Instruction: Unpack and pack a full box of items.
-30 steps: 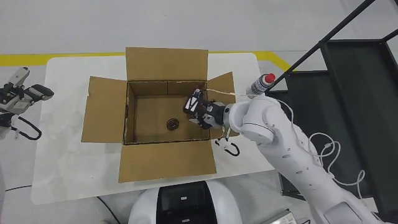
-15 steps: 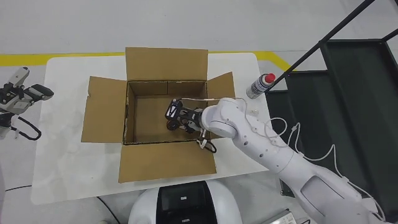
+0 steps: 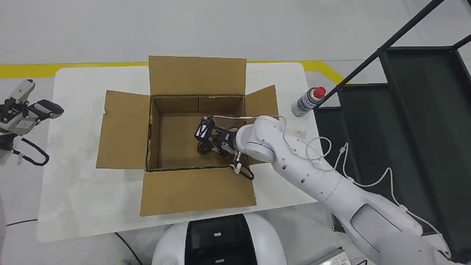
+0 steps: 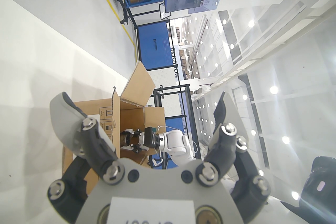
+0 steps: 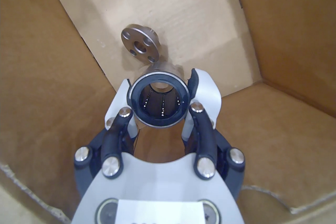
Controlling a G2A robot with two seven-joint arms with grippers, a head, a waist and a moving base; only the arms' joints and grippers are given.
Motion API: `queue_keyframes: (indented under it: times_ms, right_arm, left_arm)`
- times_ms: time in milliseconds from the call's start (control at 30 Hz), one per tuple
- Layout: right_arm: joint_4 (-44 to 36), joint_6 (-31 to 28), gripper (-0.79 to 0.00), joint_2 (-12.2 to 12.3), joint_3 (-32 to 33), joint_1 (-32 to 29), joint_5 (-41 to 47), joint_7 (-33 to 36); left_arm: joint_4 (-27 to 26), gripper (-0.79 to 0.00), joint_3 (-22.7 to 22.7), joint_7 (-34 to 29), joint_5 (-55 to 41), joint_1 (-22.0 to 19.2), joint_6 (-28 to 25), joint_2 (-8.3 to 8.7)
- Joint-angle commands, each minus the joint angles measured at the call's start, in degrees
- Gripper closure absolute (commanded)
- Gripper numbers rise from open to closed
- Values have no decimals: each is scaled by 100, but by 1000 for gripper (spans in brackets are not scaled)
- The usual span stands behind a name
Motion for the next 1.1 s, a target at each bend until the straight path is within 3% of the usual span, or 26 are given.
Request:
queue_keyframes:
  times_ms: [0, 267, 667, 900, 1067]
  right_arm:
    - [-110, -24, -785, 9, 42, -2, -11, 78]
    - [-946, -329, -785, 165, 559, -219, 199, 430]
    - [-3386, -619, -785, 609, 2666, -1112, 729, 500]
    - [-3530, -286, -785, 753, 3781, -1762, 475, 30]
    - [-3515, -216, -785, 808, 4168, -2233, 415, -280]
  left_arm:
    - [0, -785, 0, 0, 0, 0, 0, 0]
    - [0, -785, 0, 0, 0, 0, 0, 0]
    - [0, -785, 0, 0, 0, 0, 0, 0]
    - [0, -785, 0, 0, 0, 0, 0, 0]
    - [0, -785, 0, 0, 0, 0, 0, 0]
